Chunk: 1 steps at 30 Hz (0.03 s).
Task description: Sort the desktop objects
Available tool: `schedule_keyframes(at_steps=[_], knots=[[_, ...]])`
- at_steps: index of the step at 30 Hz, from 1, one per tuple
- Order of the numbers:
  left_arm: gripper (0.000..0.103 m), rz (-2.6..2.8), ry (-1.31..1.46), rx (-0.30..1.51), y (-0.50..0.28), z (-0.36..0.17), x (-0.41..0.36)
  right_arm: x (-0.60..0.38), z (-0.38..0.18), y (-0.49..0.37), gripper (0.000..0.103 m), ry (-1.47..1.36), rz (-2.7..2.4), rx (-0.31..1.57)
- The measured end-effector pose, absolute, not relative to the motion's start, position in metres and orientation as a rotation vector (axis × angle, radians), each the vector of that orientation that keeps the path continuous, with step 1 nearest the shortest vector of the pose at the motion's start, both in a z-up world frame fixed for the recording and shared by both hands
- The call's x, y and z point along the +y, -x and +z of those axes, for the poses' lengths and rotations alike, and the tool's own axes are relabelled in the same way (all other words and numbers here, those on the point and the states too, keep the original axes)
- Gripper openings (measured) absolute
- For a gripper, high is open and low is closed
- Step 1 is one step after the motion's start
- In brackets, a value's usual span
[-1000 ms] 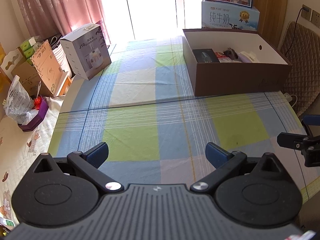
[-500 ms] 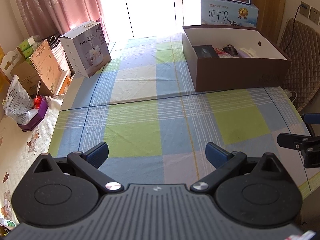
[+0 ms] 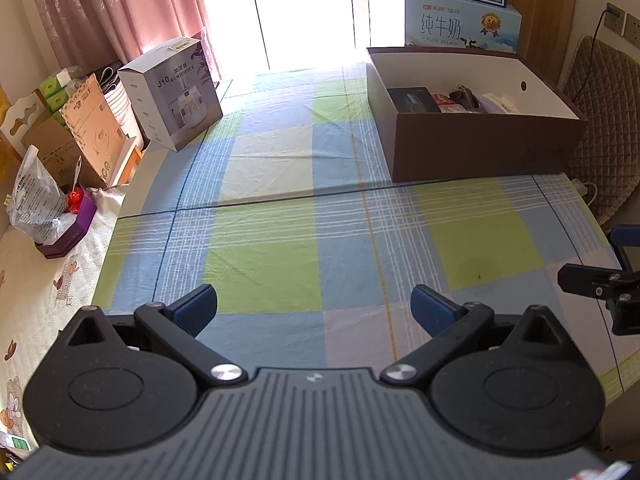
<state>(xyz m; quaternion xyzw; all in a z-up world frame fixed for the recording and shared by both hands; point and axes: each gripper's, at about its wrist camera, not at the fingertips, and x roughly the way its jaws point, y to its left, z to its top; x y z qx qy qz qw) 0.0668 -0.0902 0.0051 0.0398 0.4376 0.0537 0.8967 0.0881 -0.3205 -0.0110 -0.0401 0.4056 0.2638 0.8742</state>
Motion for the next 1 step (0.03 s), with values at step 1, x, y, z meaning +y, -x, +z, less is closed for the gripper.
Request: schedule_keyframes(at_steps=[1], knots=[[0.102, 0.111, -0.081, 0.908, -0.0677, 0.0048, -0.0904, -0.3206, -0.0110, -0.0890, 0.101, 0.084, 0.552, 0.847]])
